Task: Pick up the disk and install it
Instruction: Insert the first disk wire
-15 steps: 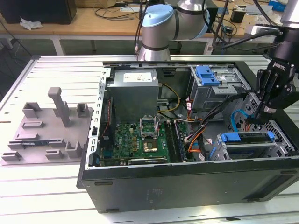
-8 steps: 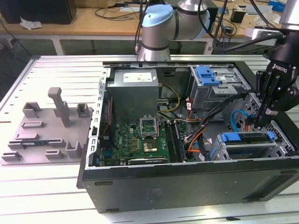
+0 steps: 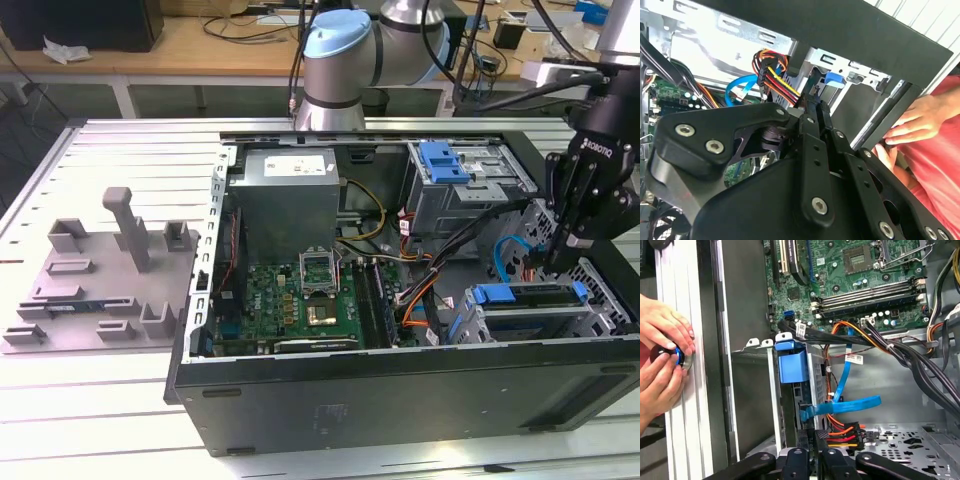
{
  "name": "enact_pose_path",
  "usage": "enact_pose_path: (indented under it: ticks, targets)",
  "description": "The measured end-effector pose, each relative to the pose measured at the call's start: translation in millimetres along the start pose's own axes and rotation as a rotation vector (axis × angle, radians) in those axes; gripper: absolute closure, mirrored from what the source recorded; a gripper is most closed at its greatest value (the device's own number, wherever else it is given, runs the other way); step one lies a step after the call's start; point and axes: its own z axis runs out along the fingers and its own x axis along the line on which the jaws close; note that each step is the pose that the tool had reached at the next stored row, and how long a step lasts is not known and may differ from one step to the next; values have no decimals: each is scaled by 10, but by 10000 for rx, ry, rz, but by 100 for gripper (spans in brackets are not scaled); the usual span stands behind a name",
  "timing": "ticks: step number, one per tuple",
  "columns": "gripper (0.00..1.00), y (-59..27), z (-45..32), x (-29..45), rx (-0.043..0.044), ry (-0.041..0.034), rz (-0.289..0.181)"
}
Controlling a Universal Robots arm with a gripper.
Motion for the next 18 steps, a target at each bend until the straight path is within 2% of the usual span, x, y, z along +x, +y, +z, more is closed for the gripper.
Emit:
enact_pose_path:
  ticks: [1, 2, 4, 5, 6, 9, 10, 12, 18]
  targets:
    - [83, 5, 8, 22, -6, -102, -19]
    - [83, 4, 15, 40, -18, -323, -64]
    - [83, 4, 17, 48, -20, -501, -125]
    - [83, 6, 20, 57, -12, -625, -199]
    - [83, 8, 26, 74, 2, -671, -254]
    - [83, 15, 44, 127, 34, -740, -351]
    - [83, 16, 49, 143, 45, -805, -400]
    - [83, 17, 54, 157, 59, -886, -455]
    - [83, 15, 78, 240, 107, -1299, -635]
